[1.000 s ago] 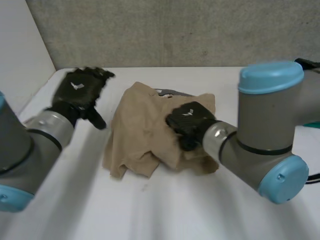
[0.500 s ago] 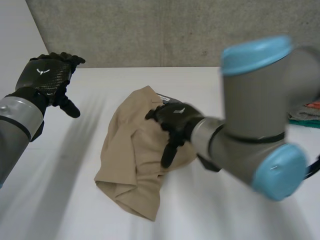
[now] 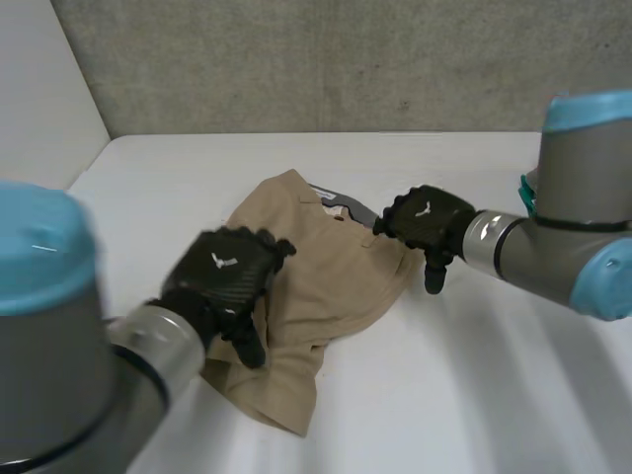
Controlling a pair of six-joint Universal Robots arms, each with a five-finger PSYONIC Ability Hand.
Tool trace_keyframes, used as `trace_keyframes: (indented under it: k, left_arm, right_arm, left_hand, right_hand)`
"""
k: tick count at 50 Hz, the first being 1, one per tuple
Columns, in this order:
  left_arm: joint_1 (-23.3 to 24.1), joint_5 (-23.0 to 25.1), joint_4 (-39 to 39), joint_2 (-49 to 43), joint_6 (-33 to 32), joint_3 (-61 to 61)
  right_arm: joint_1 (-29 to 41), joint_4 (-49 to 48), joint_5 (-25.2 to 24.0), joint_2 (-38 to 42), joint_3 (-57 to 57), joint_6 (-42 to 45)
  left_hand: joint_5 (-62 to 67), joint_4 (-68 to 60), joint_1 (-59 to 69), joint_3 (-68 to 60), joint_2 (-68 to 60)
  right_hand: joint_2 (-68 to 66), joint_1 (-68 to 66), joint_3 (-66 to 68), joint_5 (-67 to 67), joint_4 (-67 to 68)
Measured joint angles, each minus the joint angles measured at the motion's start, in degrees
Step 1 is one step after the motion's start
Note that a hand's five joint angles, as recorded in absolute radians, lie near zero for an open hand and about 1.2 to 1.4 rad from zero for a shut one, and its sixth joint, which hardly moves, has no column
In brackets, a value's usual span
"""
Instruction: Fold the laundry.
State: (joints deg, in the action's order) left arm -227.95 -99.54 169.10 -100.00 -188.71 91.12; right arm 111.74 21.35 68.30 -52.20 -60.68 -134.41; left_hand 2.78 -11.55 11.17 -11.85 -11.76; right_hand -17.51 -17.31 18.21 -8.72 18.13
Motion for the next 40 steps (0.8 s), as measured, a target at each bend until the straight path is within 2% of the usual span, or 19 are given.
trace_keyframes:
  k: [5, 7, 16, 20, 22, 24, 25, 26, 27, 28, 29, 34, 38, 40]
  left_arm:
    - [2.7, -8.1, 0.6, -9.6, 3.7, -4.2]
    - [3.1, -9.8, 0.7, -12.5, 4.5, -5.7]
    - [3.4, -12.3, 1.8, -22.2, 5.1, -10.2]
    - [3.3, -13.3, 3.3, -24.5, 4.5, -11.0]
    - [3.2, -14.0, 4.2, -25.1, 4.1, -11.1]
    - [3.1, -14.5, 4.9, -25.3, 3.8, -11.2]
    - [2.9, -15.2, 6.1, -25.5, 3.2, -11.3]
    - [2.8, -15.5, 6.7, -25.4, 2.9, -11.3]
    - [2.7, -15.7, 6.9, -25.3, 2.8, -11.3]
    - [2.5, -16.1, 7.7, -24.9, 2.4, -11.4]
    - [2.3, -16.4, 8.3, -24.4, 2.1, -11.4]
    - [0.9, -16.6, 9.9, -19.3, 0.6, -12.1]
    - [-1.2, -14.0, 9.3, -12.5, -1.0, -13.3]
    - [-2.8, -11.2, 8.1, -8.4, -2.0, -14.4]
  right_arm:
    - [-0.3, -5.9, -1.6, 4.8, -0.1, 4.6]
    - [-0.2, -7.7, -1.8, 6.1, 0.0, 4.8]
    - [1.0, -16.9, -0.9, 11.8, 0.8, 4.3]
    - [1.2, -21.0, 0.2, 13.8, 1.4, 4.4]
    - [1.2, -22.9, 0.7, 14.9, 2.0, 4.5]
    - [1.2, -23.7, 1.0, 15.3, 2.3, 4.6]
    - [1.3, -24.3, 1.2, 15.7, 2.6, 4.7]
    - [1.3, -24.4, 1.3, 15.7, 2.8, 4.7]
    - [1.4, -24.4, 1.4, 15.7, 2.8, 4.7]
    - [1.4, -24.2, 1.6, 15.4, 2.8, 4.8]
    - [1.4, -24.0, 1.7, 15.0, 2.8, 4.8]
    - [0.9, -20.5, 2.3, 9.7, 1.5, 3.9]
    - [-0.2, -13.7, 4.0, 2.1, 0.7, 1.5]
    - [-0.9, -8.7, 5.3, -2.4, 0.9, -0.1]
  left_hand:
    - [0.0, 0.0, 0.0, 0.0, 0.0]
    - [0.0, 0.0, 0.0, 0.0, 0.0]
    - [0.0, 0.0, 0.0, 0.0, 0.0]
    - [2.7, -3.3, 4.1, -3.4, -3.6]
    - [10.2, -11.3, 13.3, -10.8, -11.2]
    - [11.4, -12.5, 14.6, -12.7, -13.1]
    - [29.3, -30.9, 31.7, -30.5, -31.6]
    - [35.6, -37.4, 36.6, -36.7, -37.0]
    - [35.6, -37.4, 36.6, -36.7, -37.0]
    - [47.7, -49.6, 46.0, -49.0, -49.2]
    - [52.2, -54.1, 51.1, -52.7, -53.1]
    - [54.3, -56.5, 53.3, -55.1, -55.6]
    - [54.3, -56.5, 53.3, -55.1, -55.6]
    - [54.3, -56.5, 53.3, -55.1, -55.6]
  right_hand:
    - [0.0, 0.0, 0.0, 0.0, 0.0]
    - [0.0, 0.0, 0.0, 0.0, 0.0]
    - [-4.9, -6.3, 5.5, -5.5, 5.6]
    - [-17.8, -18.1, 17.0, -16.1, 16.6]
    - [-31.7, -30.2, 30.6, -29.8, 30.6]
    - [-40.6, -38.0, 39.3, -38.3, 39.4]
    - [-48.3, -44.7, 47.1, -45.7, 47.4]
    - [-49.5, -45.1, 48.5, -47.4, 48.9]
    - [-49.7, -45.1, 49.0, -47.7, 49.4]
    - [-49.7, -45.1, 49.2, -47.9, 50.0]
    - [-49.7, -45.1, 49.2, -48.0, 50.1]
    - [-49.7, -45.1, 49.2, -48.0, 50.3]
    - [-49.7, -45.1, 49.2, -48.3, 50.3]
    - [-49.7, -45.1, 49.2, -48.5, 50.3]
